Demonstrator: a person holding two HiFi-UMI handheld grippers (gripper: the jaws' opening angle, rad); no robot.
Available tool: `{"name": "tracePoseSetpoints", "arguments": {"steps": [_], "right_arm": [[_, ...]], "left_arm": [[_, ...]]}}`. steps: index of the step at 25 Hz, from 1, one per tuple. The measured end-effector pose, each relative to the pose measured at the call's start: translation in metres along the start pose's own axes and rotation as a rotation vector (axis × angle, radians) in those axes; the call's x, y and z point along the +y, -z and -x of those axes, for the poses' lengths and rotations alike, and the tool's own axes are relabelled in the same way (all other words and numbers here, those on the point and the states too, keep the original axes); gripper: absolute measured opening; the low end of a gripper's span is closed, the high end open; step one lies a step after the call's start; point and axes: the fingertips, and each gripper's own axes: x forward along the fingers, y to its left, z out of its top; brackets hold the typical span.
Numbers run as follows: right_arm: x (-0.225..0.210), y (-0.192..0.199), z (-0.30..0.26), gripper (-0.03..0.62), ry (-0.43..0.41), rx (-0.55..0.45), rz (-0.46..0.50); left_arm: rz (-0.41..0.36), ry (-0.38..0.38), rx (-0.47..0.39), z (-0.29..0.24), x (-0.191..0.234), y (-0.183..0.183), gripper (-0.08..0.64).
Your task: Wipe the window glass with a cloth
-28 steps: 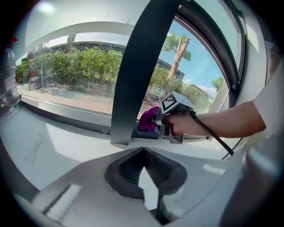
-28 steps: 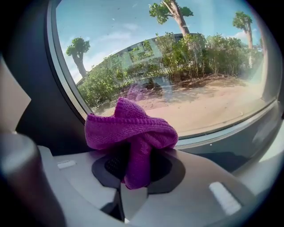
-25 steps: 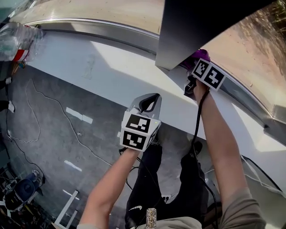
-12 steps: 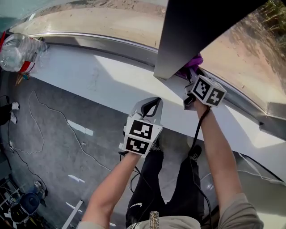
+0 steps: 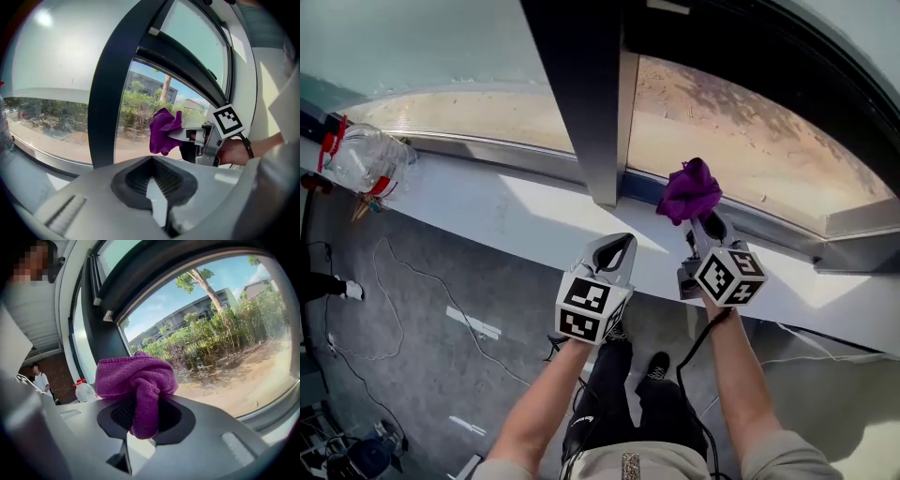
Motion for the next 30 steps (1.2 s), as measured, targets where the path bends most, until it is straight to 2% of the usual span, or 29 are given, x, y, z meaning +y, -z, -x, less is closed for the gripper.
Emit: {"name": "tracePoseSetpoints", "arguments": {"steps": [4,8,17,24,30], "right_arm": [[0.011,-0.025,0.084,0.118,-0.037,-0.077,0.013],[0.020,-0.045,0.171,0.118,-0.050,-0.138,0.090],[0.026,-0.103,0.301,0.118,-0.020,-0.218,0.151],[0.044,-0.127,0.371,0.118,0.003,-0.247,0.165],[0.054,-0.147,0.407,0.118,-0.018,-0.298,0.164]], "left_arm": [[-0.028,0.005,-0.051,0.026,-0.058,-0.014,0.000],[-0.041,0.026,-0.103,0.054,-0.125,-0.026,0.000],[-0.069,0.074,-0.172,0.099,-0.238,-0.066,0.000],[-0.074,0.142,-0.227,0.142,-0.300,-0.102,0.000],[-0.129,0.150,-0.248,0.161,-0.336,-0.118,0.000]]}}
